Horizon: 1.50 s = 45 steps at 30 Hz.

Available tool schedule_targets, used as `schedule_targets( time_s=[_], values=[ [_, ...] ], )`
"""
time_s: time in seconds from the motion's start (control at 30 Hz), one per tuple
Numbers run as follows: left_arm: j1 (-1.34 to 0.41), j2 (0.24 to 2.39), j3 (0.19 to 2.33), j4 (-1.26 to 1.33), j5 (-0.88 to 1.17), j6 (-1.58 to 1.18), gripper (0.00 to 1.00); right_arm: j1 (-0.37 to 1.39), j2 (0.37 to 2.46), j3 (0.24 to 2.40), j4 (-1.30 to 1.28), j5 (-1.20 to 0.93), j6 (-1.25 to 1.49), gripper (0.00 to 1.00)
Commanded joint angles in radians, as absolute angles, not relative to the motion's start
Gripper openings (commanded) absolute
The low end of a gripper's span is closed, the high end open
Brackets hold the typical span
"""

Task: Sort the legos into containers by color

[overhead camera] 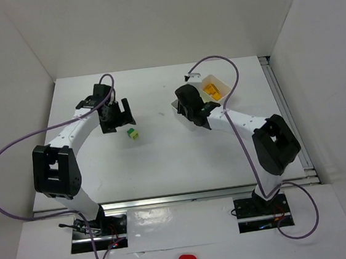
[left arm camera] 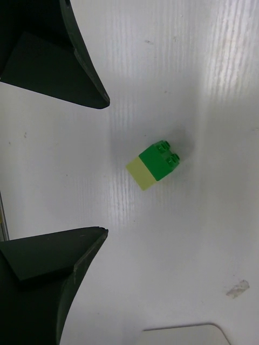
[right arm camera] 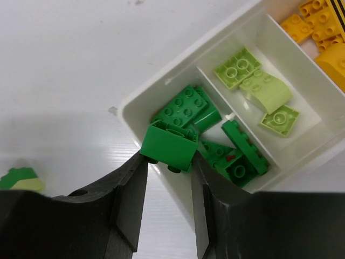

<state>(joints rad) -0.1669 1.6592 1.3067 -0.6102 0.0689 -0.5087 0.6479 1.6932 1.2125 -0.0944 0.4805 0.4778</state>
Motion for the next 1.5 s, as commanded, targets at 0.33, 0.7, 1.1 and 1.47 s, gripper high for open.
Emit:
schedule_targets(
  time_s=[0.33, 0.7, 1.1, 1.47],
  values=[
    [-0.219, 1.704, 1.201, -0.540, 0.055, -0.583, 0.84, 0.595, 1.784, 1.301, -0.114, 0.489, 0.494, 0.65],
    [-0.239, 1.798, 1.261, -0.526, 0.023, -0.571, 0.78, 0.595, 1.721, 1.290, -0.123, 0.499, 0.466, 0.74],
    [-0.249, 1.878, 1.341, -0.506, 0.038, -0.595, 0.70, 0.595, 1.664, 1.247, -0.132, 0.489, 0.457, 0.74],
    [-0.221, 1.910, 1.442, -0.538, 0.023, -0.532, 0.59, 0.595, 1.644, 1.229, -0.143, 0.489, 0.457, 0.74]
  ],
)
